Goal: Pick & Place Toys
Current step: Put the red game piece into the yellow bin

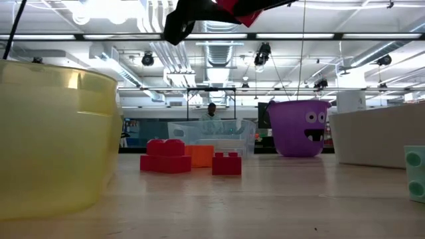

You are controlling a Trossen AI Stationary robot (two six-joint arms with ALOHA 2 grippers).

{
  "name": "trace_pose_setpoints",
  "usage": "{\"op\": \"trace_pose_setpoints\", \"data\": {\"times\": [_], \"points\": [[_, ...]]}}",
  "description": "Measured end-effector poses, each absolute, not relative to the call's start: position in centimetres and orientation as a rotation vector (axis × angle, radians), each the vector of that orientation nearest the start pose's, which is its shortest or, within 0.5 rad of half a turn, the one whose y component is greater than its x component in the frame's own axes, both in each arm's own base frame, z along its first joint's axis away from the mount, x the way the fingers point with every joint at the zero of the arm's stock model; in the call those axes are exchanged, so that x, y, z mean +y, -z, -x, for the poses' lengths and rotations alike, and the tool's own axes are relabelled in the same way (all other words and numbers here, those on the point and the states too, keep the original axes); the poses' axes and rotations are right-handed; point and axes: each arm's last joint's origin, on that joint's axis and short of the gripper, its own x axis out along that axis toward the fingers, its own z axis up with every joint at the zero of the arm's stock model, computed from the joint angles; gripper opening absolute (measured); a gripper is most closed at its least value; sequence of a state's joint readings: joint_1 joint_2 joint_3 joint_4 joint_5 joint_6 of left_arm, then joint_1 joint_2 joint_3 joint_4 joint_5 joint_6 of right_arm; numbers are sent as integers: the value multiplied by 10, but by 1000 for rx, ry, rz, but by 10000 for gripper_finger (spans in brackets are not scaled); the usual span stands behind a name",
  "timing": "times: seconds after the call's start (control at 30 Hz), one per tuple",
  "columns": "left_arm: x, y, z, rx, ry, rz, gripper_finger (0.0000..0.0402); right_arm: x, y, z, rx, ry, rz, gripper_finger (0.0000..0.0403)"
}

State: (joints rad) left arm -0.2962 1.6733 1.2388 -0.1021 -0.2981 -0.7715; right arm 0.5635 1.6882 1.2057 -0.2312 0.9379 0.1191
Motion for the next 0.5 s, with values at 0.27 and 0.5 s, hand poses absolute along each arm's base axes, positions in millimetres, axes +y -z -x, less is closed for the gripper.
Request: {"op": "trace_pose_setpoints", "data": {"times": [0.27, 0.5], "points": [[-100, -268, -363, 488, -199, 582, 134, 173, -250, -317, 495, 384, 352, 144], [-100, -268, -362, 498, -186, 584, 128, 174, -249, -317, 507, 339, 324, 180]]}}
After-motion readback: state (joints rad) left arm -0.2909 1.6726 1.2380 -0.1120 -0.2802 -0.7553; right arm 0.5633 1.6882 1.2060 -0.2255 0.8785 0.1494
